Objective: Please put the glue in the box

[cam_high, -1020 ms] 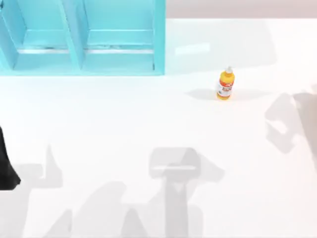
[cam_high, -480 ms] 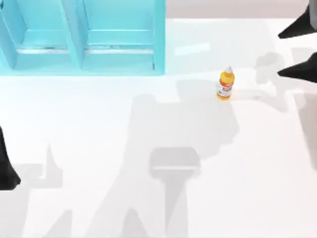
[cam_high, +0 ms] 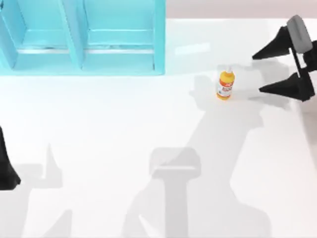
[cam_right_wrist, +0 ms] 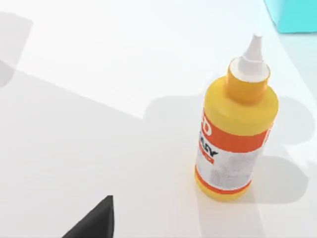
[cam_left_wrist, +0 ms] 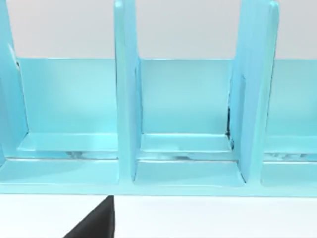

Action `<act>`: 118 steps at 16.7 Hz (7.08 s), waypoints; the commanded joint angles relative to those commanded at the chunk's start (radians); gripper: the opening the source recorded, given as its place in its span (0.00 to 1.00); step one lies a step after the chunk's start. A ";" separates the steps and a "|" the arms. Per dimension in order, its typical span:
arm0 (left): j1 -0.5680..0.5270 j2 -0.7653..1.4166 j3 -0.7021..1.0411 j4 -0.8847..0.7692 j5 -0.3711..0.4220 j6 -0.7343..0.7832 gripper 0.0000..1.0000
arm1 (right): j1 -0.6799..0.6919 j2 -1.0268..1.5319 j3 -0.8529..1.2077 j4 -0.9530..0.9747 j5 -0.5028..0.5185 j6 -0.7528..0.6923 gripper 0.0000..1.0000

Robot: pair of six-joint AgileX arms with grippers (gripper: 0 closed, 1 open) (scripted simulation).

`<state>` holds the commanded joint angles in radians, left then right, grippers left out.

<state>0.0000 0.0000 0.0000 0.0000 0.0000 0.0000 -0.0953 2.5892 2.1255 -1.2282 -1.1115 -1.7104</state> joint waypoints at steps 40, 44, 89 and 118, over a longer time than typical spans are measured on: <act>0.000 0.000 0.000 0.000 0.000 0.000 1.00 | 0.184 0.014 -0.226 0.615 -0.020 0.416 0.25; 0.000 0.000 0.000 0.000 0.000 0.000 1.00 | 0.184 0.014 -0.226 0.615 -0.020 0.416 0.00; 0.000 0.000 0.000 0.000 0.000 0.000 1.00 | -0.885 -0.577 -0.798 -0.070 0.002 -0.326 0.00; 0.000 0.000 0.000 0.000 0.000 0.000 1.00 | -0.767 -0.635 -1.024 0.420 -0.038 0.015 0.23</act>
<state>0.0000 0.0000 0.0000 0.0000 0.0000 0.0000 -0.8619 1.9539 1.1011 -0.8085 -1.1493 -1.6953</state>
